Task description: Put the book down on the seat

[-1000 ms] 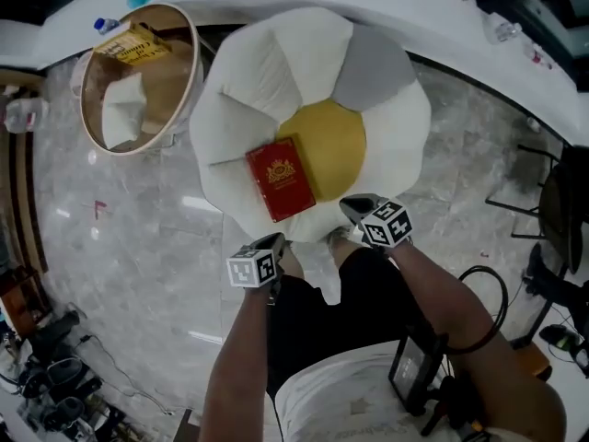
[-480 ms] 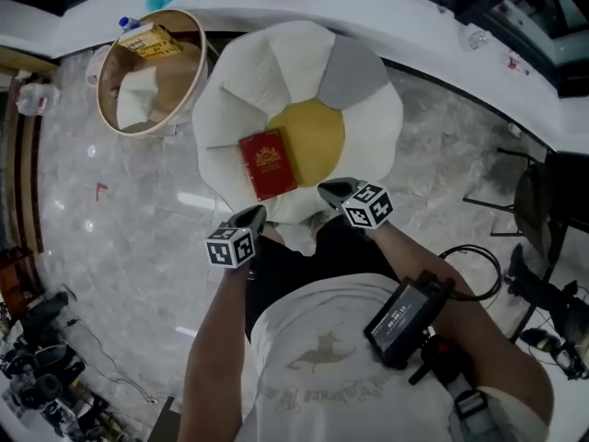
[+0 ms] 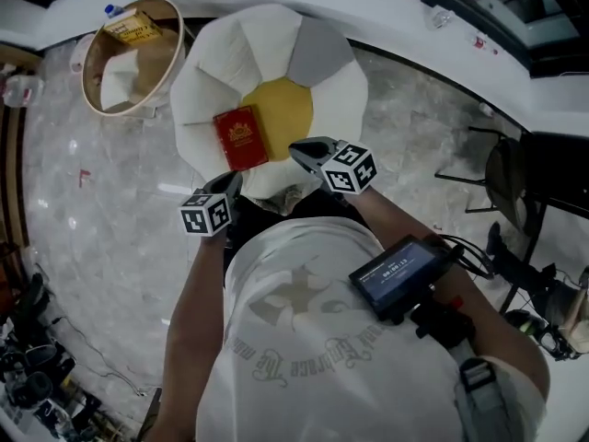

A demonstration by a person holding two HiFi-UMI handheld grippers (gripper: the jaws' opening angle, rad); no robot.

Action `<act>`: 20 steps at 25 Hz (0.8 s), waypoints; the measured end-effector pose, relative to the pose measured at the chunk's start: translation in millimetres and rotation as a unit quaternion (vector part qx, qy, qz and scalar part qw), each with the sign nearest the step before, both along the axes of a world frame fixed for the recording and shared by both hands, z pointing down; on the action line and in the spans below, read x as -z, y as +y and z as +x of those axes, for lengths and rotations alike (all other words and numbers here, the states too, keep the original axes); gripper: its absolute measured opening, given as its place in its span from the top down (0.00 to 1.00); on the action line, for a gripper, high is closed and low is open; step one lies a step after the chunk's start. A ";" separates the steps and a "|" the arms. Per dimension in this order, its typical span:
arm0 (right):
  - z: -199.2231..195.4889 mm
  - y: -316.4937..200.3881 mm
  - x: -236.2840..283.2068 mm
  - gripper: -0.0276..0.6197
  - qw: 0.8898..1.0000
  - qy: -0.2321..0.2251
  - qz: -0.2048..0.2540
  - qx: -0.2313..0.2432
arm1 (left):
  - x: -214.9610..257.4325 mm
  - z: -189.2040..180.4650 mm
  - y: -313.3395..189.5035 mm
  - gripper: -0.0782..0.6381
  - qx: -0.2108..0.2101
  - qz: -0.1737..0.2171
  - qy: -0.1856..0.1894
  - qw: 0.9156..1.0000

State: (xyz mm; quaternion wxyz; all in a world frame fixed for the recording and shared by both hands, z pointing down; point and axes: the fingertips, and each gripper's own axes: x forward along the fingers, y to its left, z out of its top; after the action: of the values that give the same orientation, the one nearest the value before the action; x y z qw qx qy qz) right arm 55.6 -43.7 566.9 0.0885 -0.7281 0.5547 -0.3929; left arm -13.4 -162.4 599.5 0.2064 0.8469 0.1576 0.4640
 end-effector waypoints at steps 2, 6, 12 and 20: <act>-3.0 0.0 15.2 0.93 1.000 0.012 0.013 0.003 | 12.1 0.6 1.7 0.88 -0.003 0.004 0.015 1.000; -8.4 -1.5 35.8 0.93 0.999 0.034 0.027 0.004 | 36.5 3.2 -4.1 0.88 -0.005 0.008 0.046 0.999; -15.9 -1.1 49.9 0.93 0.998 0.051 0.028 -0.012 | 62.3 -5.0 -15.9 0.88 -0.003 0.005 0.073 0.997; -34.7 -14.6 64.1 0.93 0.997 0.063 0.027 -0.024 | 71.8 -29.4 -30.9 0.88 -0.003 0.001 0.079 0.997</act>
State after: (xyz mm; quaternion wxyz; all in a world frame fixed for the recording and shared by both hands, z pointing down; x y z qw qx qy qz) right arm 20.9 -58.3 502.8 0.0824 -0.7621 0.5517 -0.3285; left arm -42.8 -193.3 527.7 0.1909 0.8808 0.1752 0.3964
